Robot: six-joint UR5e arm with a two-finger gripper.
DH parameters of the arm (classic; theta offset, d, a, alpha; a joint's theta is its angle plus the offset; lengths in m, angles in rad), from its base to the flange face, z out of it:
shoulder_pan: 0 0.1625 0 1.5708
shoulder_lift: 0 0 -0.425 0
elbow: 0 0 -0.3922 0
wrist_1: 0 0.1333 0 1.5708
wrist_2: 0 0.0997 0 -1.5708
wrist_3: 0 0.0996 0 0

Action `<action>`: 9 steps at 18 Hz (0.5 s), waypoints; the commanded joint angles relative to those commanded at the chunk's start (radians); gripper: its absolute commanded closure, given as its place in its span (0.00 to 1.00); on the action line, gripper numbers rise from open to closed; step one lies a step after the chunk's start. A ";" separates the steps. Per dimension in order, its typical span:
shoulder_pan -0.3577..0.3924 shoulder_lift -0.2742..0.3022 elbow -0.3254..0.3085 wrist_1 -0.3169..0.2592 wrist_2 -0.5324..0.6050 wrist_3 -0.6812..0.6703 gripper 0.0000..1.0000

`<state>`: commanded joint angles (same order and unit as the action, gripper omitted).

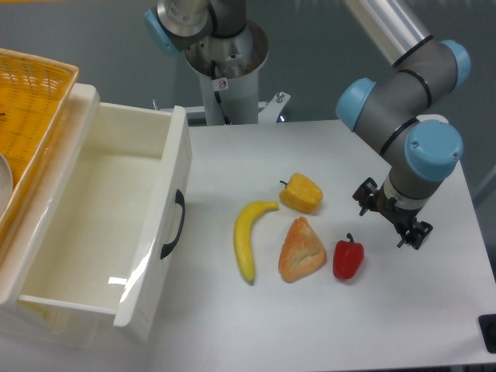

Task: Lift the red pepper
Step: 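Move the open gripper down over the red bell pepper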

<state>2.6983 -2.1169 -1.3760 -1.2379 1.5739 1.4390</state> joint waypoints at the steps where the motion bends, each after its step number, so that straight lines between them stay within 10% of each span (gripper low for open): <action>1: 0.000 0.000 0.000 0.000 0.000 -0.011 0.00; 9: -0.020 0.005 -0.057 0.046 -0.043 -0.192 0.00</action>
<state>2.6783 -2.1123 -1.4325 -1.1921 1.5310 1.2474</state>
